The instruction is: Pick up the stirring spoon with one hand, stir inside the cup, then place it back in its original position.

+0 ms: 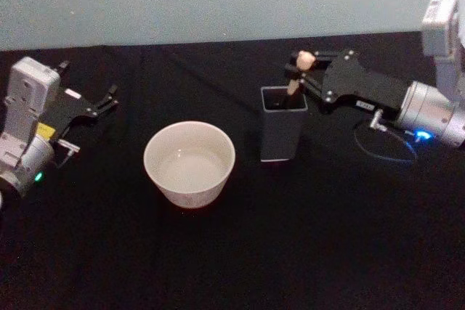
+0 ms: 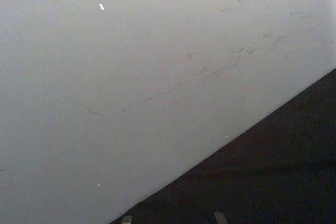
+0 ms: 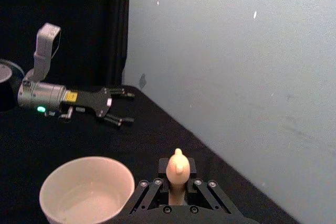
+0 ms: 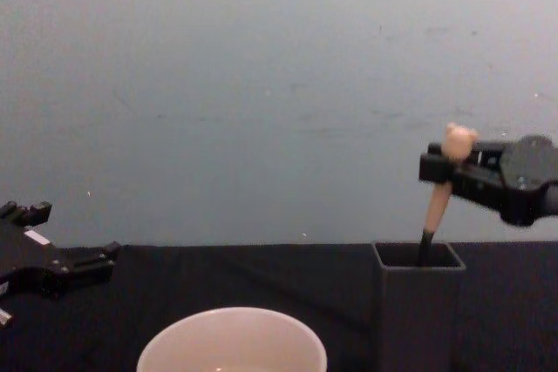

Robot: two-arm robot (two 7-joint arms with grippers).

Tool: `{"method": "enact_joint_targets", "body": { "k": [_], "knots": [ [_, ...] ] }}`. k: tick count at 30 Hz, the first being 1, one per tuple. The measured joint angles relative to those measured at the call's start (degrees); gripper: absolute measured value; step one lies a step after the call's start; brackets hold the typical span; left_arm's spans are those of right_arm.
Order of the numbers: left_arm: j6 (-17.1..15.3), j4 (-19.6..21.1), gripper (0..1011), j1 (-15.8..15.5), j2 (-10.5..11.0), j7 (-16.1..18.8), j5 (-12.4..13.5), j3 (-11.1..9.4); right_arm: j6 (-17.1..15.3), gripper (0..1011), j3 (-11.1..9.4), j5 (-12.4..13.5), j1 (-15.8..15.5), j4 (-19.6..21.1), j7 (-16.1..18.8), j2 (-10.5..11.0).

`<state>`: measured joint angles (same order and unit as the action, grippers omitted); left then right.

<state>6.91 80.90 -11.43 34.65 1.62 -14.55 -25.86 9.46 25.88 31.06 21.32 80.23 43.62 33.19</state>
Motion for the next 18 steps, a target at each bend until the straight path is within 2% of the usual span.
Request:
{"method": "enact_joint_targets", "body": {
  "k": [18],
  "knots": [
    [0.0,0.0,1001,0.0,0.0,0.0,0.0,0.0,-1.2,174,2.9,-2.0,1.7,-4.9,0.6,-1.9]
  ]
}}
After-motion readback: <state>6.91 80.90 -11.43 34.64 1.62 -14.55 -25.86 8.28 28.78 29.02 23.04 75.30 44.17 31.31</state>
